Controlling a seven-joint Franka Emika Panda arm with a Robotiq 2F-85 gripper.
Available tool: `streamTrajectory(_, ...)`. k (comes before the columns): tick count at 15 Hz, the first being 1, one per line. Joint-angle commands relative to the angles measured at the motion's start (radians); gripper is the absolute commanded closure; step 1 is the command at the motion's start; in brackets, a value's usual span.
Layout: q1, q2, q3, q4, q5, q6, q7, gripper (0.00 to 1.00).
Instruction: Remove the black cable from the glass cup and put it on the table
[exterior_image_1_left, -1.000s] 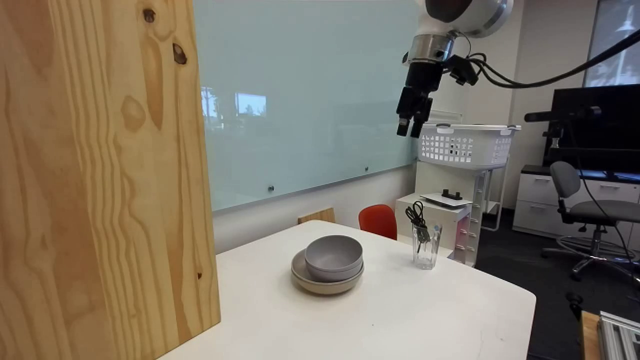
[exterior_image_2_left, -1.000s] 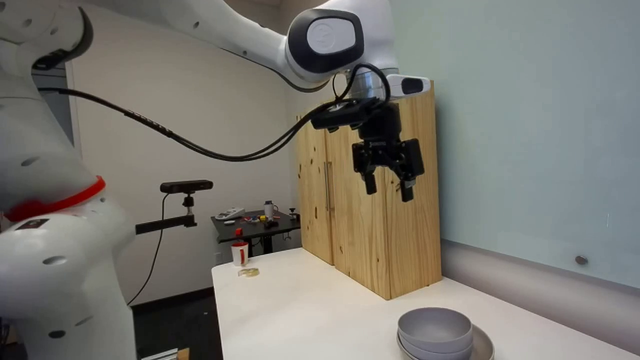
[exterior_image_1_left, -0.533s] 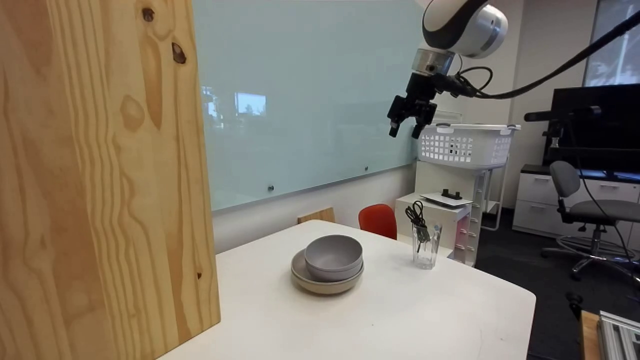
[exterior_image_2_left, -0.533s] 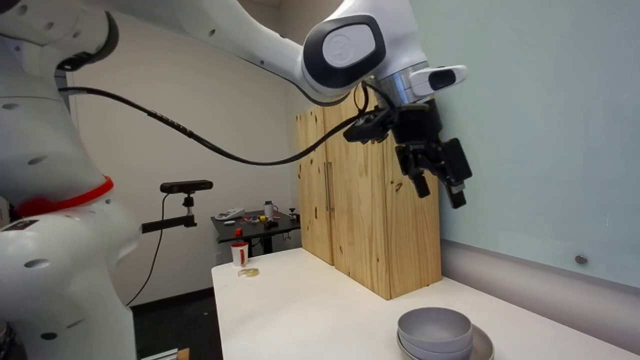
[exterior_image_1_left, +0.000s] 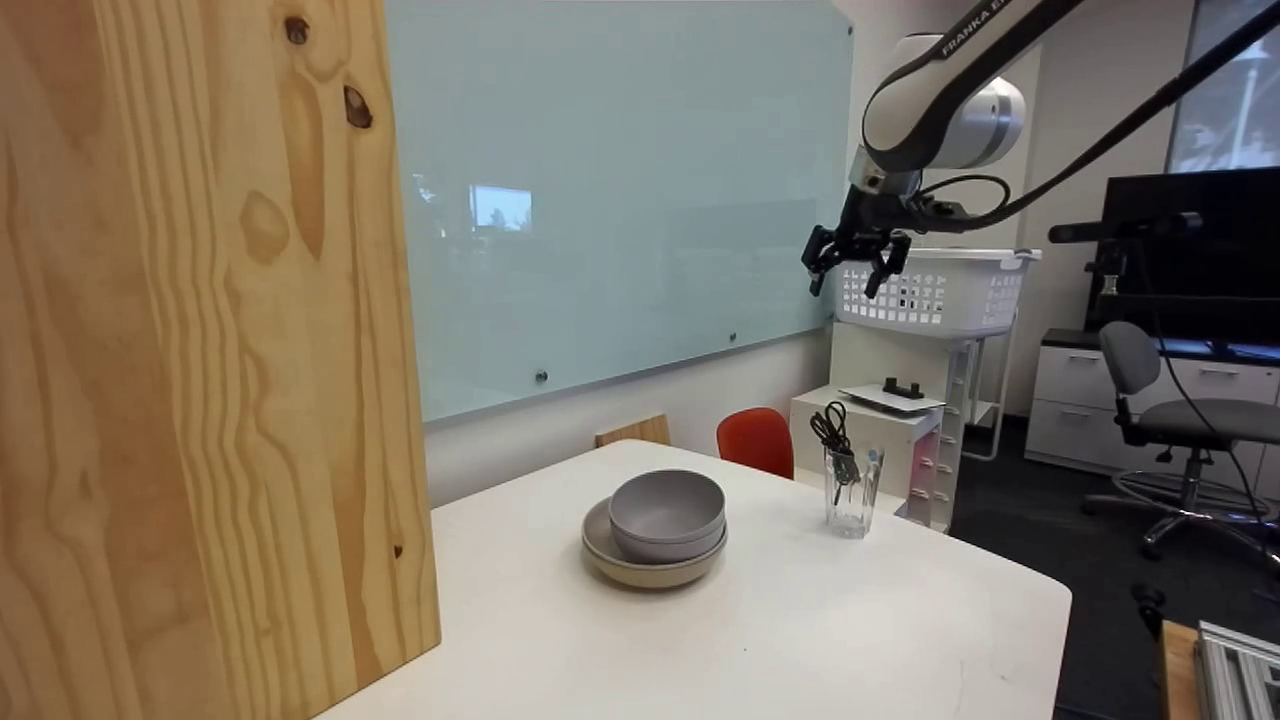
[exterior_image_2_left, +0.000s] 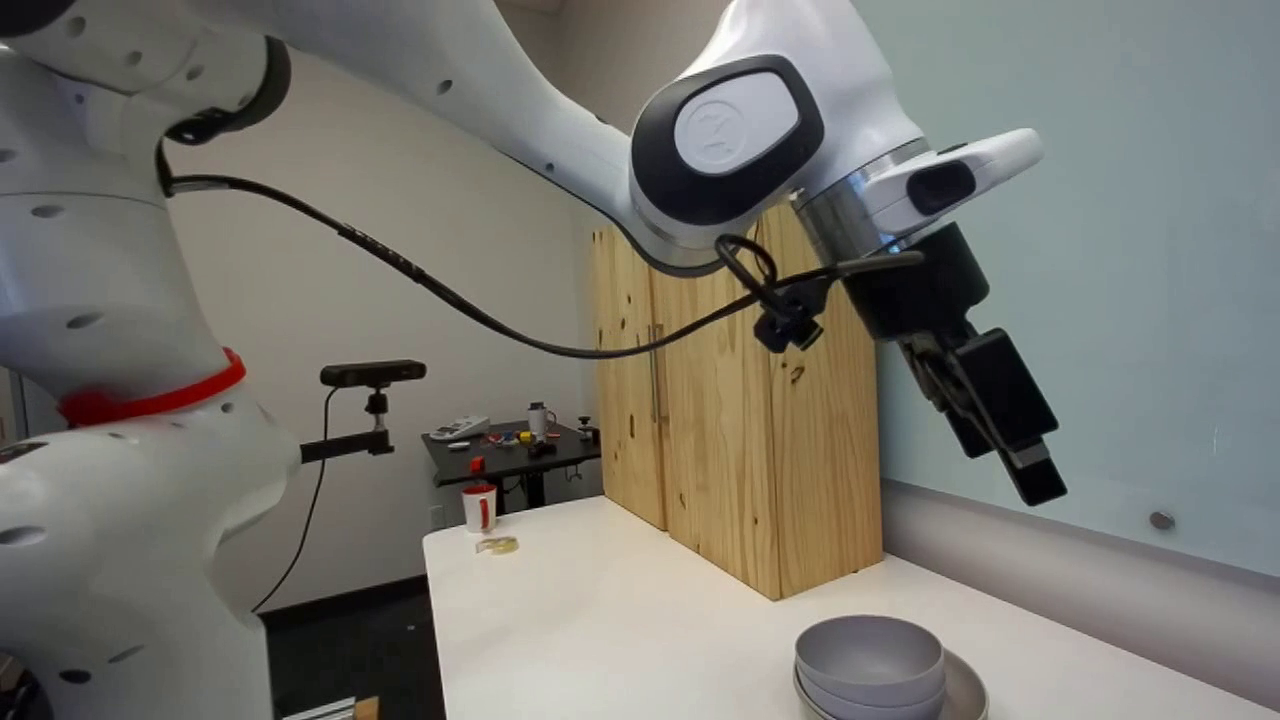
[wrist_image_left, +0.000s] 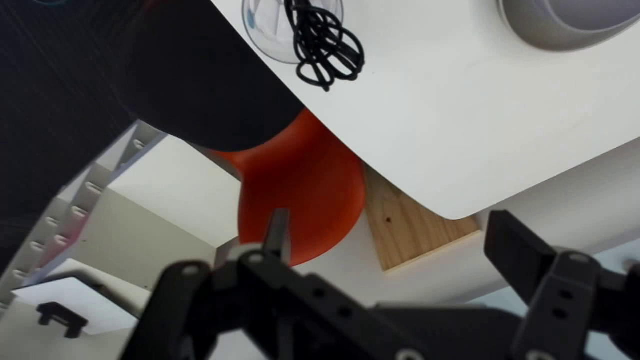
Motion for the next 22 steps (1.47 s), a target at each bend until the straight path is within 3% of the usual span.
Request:
streamTrajectory(1, -0.07, 0.022, 0.039, -0.068, -0.149, 0.042, 0.268, 0.0)
streamTrajectory(3, -0.075, 0.051, 0.047, -0.088, -0.187, 0.055, 0.379, 0.0)
streamTrajectory(6, -0.062, 0.101, 0.03, -0.102, -0.181, 0.085, 0.44, 0.0)
streamTrajectory(11, -0.051, 0.217, -0.032, -0.09, -0.14, 0.231, 0.376, 0.0)
streamTrajectory(14, -0.044, 0.283, -0.077, -0.078, -0.155, 0.349, 0.405, 0.0)
streamTrajectory(16, -0.067, 0.301, -0.06, -0.083, -0.126, 0.4, 0.385, 0.0)
streamTrajectory(18, -0.077, 0.295, -0.034, -0.1, -0.059, 0.425, 0.326, 0.0)
streamTrajectory(19, -0.035, 0.272, -0.042, -0.125, 0.052, 0.42, 0.222, 0.0)
streamTrajectory(20, -0.089, 0.261, 0.036, -0.132, 0.118, 0.423, 0.148, 0.0)
streamTrajectory(22, -0.092, 0.258, 0.091, -0.115, 0.276, 0.399, 0.005, 0.0)
